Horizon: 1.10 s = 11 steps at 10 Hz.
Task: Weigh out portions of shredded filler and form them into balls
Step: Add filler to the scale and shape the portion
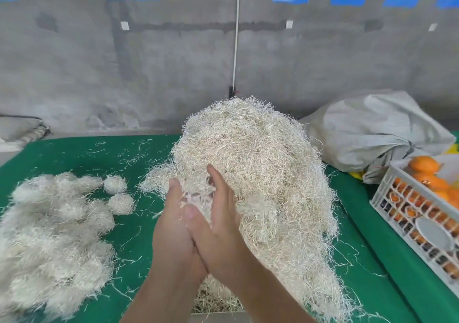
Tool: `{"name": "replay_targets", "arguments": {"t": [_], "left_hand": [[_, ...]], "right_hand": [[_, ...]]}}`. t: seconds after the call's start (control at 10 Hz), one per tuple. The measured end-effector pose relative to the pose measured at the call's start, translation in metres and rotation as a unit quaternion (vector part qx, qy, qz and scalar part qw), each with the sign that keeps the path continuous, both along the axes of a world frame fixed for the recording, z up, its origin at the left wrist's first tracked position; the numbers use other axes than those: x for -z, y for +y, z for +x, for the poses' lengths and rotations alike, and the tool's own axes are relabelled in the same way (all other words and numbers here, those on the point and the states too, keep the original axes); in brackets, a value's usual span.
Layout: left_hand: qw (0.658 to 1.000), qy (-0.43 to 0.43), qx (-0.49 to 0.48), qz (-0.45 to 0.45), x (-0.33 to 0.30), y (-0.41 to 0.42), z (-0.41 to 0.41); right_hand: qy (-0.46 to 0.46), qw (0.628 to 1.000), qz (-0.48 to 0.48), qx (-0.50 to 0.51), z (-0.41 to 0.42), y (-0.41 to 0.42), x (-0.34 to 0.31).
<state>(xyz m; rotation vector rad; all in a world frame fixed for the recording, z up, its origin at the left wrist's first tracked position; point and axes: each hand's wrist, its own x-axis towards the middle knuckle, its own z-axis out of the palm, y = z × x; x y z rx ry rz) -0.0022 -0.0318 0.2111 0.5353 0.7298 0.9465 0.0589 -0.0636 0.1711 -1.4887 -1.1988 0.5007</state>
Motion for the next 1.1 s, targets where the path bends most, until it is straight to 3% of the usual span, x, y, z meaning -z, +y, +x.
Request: {"name": "replay_targets", "arguments": {"t": [0.1, 0.2, 0.3, 0.4, 0.5, 0.6, 0.7, 0.8, 0.9, 1.0, 1.1], "left_hand": [[0.997, 0.025, -0.023, 0.068, 0.006, 0.005, 0.001], [0.955, 0.152, 0.002, 0.256, 0.015, -0.004, 0.008], [0.895, 0.254, 0.009, 0.366, 0.020, -0.006, 0.007], [0.912, 0.228, 0.040, 0.339, 0.020, -0.001, 0.008], [0.938, 0.151, 0.079, 0.302, 0.017, -0.007, 0.004], [0.944, 0.126, 0.038, 0.302, 0.008, -0.016, 0.004], [0.968, 0.108, 0.014, 0.227, -0.002, -0.018, 0.008], [0.975, 0.070, 0.070, 0.197, -0.005, -0.012, 0.003], [0.969, 0.100, 0.067, 0.215, 0.000, -0.014, 0.003], [0.991, 0.081, 0.040, 0.100, 0.011, 0.000, 0.008], [0.995, 0.078, -0.020, 0.060, 0.022, 0.018, 0.009]], "right_hand": [[0.309, 0.949, -0.017, -0.059, -0.010, -0.003, -0.010], [0.382, 0.922, -0.053, -0.005, -0.005, -0.004, -0.018], [0.368, 0.929, -0.005, 0.036, 0.004, -0.005, -0.022], [0.350, 0.933, 0.049, 0.070, -0.001, -0.002, -0.023], [0.312, 0.938, 0.121, 0.085, -0.003, -0.001, -0.034], [0.306, 0.941, 0.125, 0.073, 0.003, 0.002, -0.040], [0.281, 0.950, 0.125, 0.052, 0.003, 0.009, -0.036], [0.131, 0.980, 0.146, 0.030, 0.004, 0.012, -0.025], [0.004, 0.990, 0.102, 0.099, 0.012, 0.015, -0.017], [0.059, 0.997, 0.033, 0.048, 0.010, 0.010, -0.012], [0.357, 0.932, -0.001, -0.061, -0.004, 0.000, -0.012]]}}
